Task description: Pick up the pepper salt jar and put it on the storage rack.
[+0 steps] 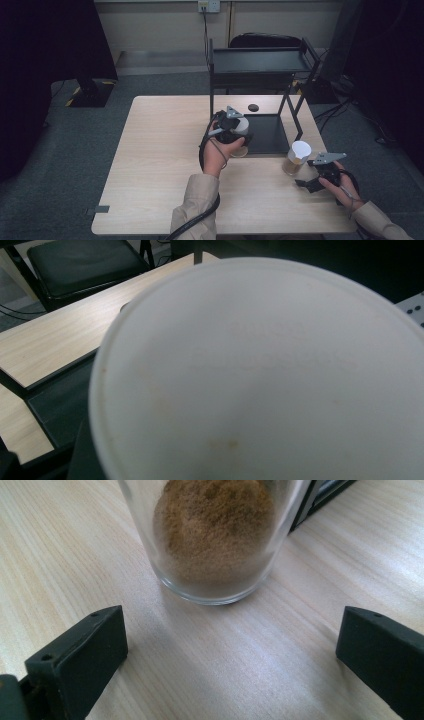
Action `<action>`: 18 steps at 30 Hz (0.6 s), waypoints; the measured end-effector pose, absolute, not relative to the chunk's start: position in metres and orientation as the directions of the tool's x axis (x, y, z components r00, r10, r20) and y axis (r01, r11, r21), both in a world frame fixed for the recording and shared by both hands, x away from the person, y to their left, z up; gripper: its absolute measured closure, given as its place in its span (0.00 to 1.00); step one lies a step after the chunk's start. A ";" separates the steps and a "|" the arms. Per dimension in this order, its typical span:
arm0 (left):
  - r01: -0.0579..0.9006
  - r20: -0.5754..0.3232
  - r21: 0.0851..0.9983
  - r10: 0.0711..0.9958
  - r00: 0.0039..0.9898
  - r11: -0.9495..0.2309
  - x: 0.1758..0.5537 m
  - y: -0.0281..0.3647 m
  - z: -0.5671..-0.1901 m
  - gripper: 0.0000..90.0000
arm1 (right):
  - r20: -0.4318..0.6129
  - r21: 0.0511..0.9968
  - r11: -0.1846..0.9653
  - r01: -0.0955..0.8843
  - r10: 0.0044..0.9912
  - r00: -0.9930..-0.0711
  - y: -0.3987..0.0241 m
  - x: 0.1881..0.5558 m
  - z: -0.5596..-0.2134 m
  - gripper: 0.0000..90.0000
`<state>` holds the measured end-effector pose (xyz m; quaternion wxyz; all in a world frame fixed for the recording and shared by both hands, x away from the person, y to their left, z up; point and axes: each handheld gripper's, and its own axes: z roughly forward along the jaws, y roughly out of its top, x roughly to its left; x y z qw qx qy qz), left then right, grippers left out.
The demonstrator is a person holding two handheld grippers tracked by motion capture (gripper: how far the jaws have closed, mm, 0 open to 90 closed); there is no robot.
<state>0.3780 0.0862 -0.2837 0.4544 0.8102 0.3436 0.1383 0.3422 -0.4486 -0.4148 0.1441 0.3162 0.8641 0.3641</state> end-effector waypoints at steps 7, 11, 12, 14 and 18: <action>0.432 -0.080 0.824 0.681 0.728 -0.365 0.386 0.082 -0.270 0.39 | -0.018 0.720 0.535 0.442 0.652 -0.758 -0.449 0.342 -0.415 0.00; 0.422 -0.079 0.831 0.676 0.733 -0.361 0.390 0.078 -0.263 0.39 | -0.018 0.720 0.535 0.442 0.652 -0.758 -0.449 0.342 -0.415 0.00; 0.422 -0.082 0.833 0.674 0.735 -0.358 0.392 0.078 -0.261 0.39 | -0.018 0.720 0.535 0.442 0.652 -0.758 -0.449 0.342 -0.415 0.00; 0.422 -0.087 0.834 0.671 0.737 -0.355 0.394 0.076 -0.258 0.39 | -0.018 0.720 0.535 0.442 0.652 -0.758 -0.449 0.342 -0.415 0.00; 0.427 -0.090 0.828 0.666 0.741 -0.363 0.399 0.071 -0.248 0.39 | -0.018 0.720 0.535 0.442 0.652 -0.758 -0.449 0.342 -0.415 0.00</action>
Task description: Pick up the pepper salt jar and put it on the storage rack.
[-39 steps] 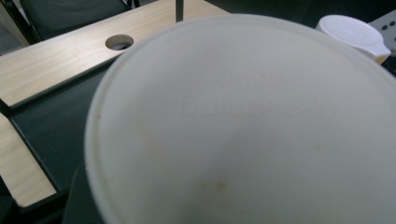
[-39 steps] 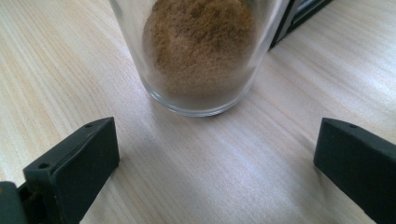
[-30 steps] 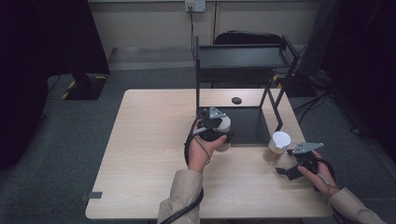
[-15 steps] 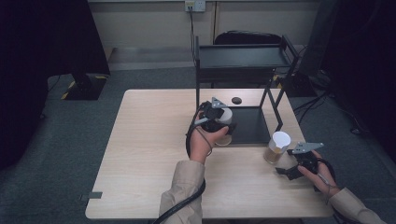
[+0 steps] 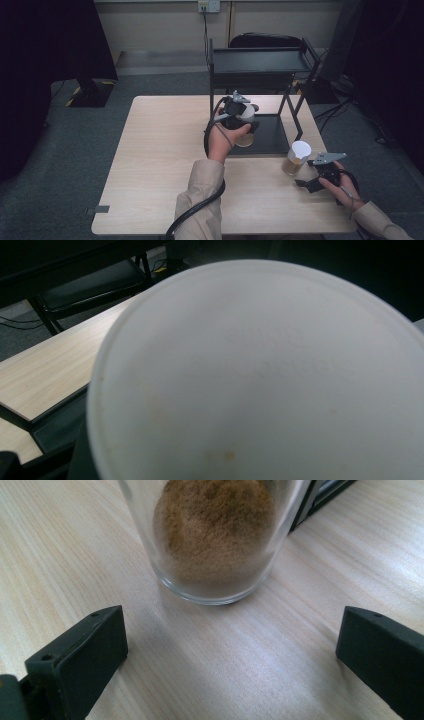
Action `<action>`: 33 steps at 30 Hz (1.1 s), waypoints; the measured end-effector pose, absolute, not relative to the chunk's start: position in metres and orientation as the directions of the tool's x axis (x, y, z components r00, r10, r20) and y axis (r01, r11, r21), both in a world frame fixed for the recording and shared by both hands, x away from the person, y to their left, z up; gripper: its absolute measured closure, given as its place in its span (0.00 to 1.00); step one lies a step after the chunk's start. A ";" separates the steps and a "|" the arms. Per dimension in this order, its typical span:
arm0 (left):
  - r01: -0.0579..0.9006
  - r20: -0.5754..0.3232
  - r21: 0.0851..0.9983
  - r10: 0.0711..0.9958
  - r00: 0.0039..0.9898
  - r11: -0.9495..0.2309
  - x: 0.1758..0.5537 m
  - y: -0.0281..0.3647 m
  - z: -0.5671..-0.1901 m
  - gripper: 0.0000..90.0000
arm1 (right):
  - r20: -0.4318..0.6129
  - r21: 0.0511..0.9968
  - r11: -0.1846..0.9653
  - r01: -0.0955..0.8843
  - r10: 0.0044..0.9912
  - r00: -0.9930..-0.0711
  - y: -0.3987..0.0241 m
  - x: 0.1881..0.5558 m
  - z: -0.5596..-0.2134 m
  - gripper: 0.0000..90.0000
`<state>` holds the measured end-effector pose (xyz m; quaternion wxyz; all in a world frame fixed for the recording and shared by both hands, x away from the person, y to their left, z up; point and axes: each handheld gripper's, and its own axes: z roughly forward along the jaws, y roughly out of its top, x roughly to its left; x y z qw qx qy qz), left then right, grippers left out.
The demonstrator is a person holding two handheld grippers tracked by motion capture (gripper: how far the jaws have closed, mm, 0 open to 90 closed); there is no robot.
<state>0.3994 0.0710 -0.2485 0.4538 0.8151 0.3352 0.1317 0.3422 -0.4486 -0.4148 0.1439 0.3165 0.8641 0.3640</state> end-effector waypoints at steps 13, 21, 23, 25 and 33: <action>0.420 -0.069 0.824 0.668 0.741 -0.380 0.409 0.064 -0.220 0.39 | -0.018 0.719 0.536 0.443 0.651 -0.759 -0.449 0.342 -0.415 0.00; 0.417 -0.062 0.822 0.667 0.742 -0.387 0.414 0.064 -0.198 0.39 | -0.018 0.719 0.536 0.443 0.651 -0.759 -0.449 0.342 -0.415 0.00; 0.413 -0.061 0.826 0.667 0.742 -0.384 0.414 0.065 -0.194 0.39 | -0.018 0.719 0.536 0.443 0.651 -0.759 -0.449 0.342 -0.415 0.00; 0.411 -0.057 0.825 0.665 0.744 -0.389 0.415 0.065 -0.188 0.39 | -0.018 0.719 0.536 0.443 0.651 -0.759 -0.449 0.342 -0.415 0.00; 0.412 -0.053 0.816 0.657 0.752 -0.406 0.419 0.064 -0.167 0.39 | -0.019 0.719 0.536 0.442 0.651 -0.759 -0.449 0.342 -0.415 0.00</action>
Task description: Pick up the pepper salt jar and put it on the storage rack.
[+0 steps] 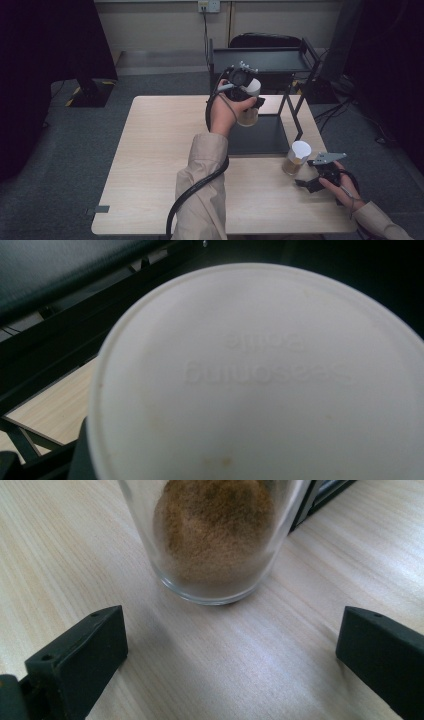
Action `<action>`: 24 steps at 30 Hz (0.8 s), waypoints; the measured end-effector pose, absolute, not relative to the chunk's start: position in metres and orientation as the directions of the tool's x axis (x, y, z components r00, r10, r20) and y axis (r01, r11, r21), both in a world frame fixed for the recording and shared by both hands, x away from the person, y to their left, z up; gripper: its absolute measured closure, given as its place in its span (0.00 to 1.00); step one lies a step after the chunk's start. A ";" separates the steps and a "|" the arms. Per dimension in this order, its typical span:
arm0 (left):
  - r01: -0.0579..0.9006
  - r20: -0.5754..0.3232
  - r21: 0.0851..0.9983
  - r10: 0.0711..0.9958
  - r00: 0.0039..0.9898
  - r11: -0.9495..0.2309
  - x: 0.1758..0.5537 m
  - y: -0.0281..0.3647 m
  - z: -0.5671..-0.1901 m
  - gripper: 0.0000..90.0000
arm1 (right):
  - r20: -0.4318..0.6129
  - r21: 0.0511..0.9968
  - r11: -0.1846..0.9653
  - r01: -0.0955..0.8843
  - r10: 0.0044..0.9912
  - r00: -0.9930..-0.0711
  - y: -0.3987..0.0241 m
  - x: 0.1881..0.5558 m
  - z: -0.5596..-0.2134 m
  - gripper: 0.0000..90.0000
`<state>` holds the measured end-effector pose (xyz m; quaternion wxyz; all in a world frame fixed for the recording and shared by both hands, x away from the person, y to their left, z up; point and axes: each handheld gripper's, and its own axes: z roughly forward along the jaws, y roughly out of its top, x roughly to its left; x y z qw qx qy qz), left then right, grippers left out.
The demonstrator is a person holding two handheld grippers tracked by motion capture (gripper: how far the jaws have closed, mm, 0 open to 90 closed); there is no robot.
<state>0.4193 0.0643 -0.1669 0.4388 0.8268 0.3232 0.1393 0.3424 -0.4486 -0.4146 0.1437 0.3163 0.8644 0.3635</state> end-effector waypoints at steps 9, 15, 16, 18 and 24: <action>0.409 -0.043 0.811 0.654 0.755 -0.418 0.422 0.066 -0.142 0.39 | -0.019 0.718 0.537 0.442 0.650 -0.760 -0.449 0.343 -0.414 0.00; 0.409 -0.046 0.815 0.657 0.753 -0.411 0.423 0.067 -0.129 0.39 | -0.019 0.719 0.538 0.441 0.650 -0.760 -0.449 0.343 -0.414 0.00; 0.407 -0.045 0.817 0.657 0.752 -0.409 0.423 0.067 -0.126 0.39 | -0.019 0.719 0.537 0.442 0.650 -0.760 -0.449 0.343 -0.414 0.00; 0.403 -0.042 0.819 0.658 0.752 -0.409 0.423 0.067 -0.122 0.39 | -0.019 0.719 0.537 0.442 0.650 -0.760 -0.449 0.343 -0.414 0.00; 0.398 -0.035 0.818 0.655 0.755 -0.415 0.425 0.066 -0.105 0.39 | -0.020 0.719 0.538 0.441 0.649 -0.760 -0.449 0.343 -0.415 0.00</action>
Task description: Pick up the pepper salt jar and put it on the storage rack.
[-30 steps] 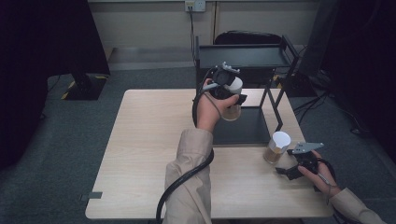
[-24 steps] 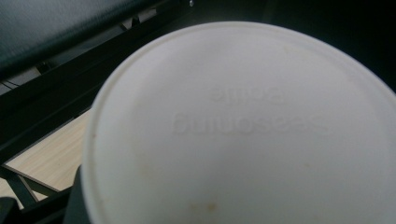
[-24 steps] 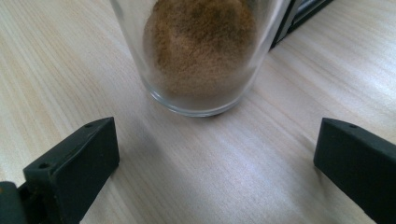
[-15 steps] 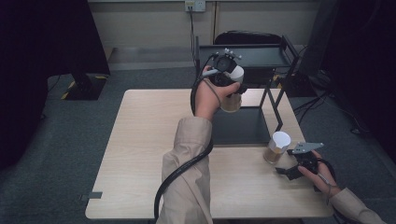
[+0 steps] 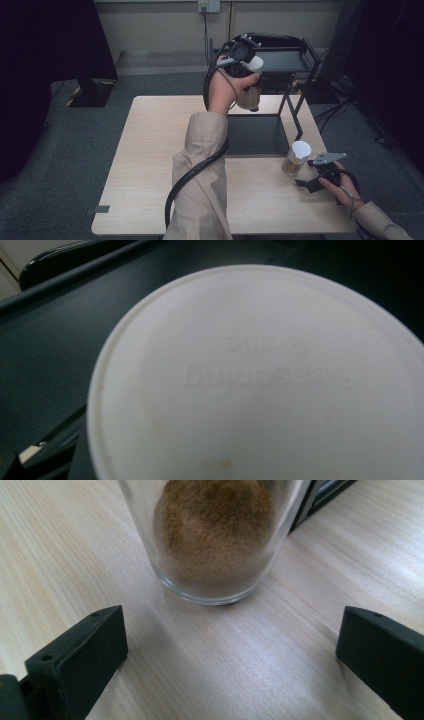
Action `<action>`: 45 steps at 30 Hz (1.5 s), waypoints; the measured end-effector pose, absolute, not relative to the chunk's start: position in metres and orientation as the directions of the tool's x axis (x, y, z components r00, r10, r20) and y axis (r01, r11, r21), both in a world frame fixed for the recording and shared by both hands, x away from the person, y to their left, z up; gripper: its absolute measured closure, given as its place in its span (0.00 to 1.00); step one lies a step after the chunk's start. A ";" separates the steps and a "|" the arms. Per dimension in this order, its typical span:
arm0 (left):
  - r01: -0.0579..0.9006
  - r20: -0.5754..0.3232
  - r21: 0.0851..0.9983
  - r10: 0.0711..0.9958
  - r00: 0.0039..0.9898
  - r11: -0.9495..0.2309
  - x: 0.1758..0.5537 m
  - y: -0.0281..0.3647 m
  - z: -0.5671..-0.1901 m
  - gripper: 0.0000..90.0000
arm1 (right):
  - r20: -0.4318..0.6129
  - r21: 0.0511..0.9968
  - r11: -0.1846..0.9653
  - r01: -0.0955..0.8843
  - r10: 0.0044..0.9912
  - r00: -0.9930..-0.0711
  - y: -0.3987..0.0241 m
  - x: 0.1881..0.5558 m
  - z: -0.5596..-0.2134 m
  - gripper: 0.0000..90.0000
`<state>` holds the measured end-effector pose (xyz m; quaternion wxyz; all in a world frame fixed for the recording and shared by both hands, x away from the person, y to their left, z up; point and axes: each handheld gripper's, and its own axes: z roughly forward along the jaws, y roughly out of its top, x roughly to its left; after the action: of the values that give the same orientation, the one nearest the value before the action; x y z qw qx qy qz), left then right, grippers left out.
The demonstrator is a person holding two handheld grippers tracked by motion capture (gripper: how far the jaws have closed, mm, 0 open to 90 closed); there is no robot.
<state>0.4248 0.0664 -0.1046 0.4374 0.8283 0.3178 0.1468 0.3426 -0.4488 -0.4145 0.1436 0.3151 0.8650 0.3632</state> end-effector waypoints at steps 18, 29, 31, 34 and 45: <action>0.395 -0.040 0.824 0.654 0.756 -0.406 0.438 0.064 -0.069 0.39 | -0.018 0.718 0.538 0.441 0.648 -0.761 -0.449 0.343 -0.414 0.00; 0.402 -0.037 0.820 0.664 0.747 -0.407 0.449 0.064 -0.046 0.39 | -0.017 0.719 0.539 0.439 0.646 -0.763 -0.449 0.344 -0.415 0.00; 0.404 -0.038 0.820 0.666 0.745 -0.405 0.452 0.063 -0.045 0.39 | -0.017 0.719 0.538 0.439 0.646 -0.763 -0.449 0.344 -0.415 0.00; 0.407 -0.040 0.819 0.669 0.743 -0.404 0.456 0.062 -0.043 0.39 | -0.017 0.719 0.539 0.439 0.646 -0.763 -0.449 0.344 -0.415 0.00; 0.423 -0.040 0.819 0.697 0.716 -0.388 0.476 0.058 -0.042 0.39 | -0.017 0.719 0.539 0.438 0.644 -0.765 -0.449 0.344 -0.415 0.00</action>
<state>0.4760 0.0584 -0.0425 0.4348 0.8180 0.3422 0.1575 0.3439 -0.4492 -0.4146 0.1412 0.3126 0.8659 0.3642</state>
